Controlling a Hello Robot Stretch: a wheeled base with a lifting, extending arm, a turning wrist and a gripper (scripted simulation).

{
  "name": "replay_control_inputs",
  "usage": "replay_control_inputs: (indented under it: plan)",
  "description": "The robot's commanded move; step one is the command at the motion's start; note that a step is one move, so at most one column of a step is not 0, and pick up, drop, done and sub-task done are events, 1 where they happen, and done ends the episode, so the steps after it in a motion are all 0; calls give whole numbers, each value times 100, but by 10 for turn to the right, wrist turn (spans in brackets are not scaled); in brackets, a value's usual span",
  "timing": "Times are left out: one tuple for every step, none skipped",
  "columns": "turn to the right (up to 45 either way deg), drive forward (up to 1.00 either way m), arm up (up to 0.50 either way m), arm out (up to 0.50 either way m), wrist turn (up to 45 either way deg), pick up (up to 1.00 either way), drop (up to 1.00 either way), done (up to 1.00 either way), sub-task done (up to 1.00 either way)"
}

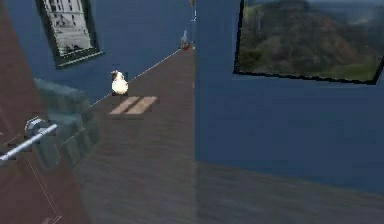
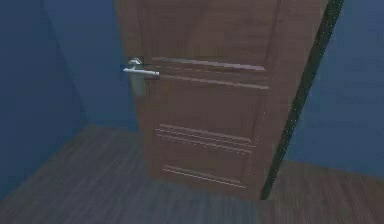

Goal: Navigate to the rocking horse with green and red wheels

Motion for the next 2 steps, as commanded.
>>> replay_control_inputs:
  plan:
    - [0, 60, 0, 0, 0, 0, 0, 0, 0]
    - [-150, 0, 0, 0, 0, 0, 0, 0, 0]
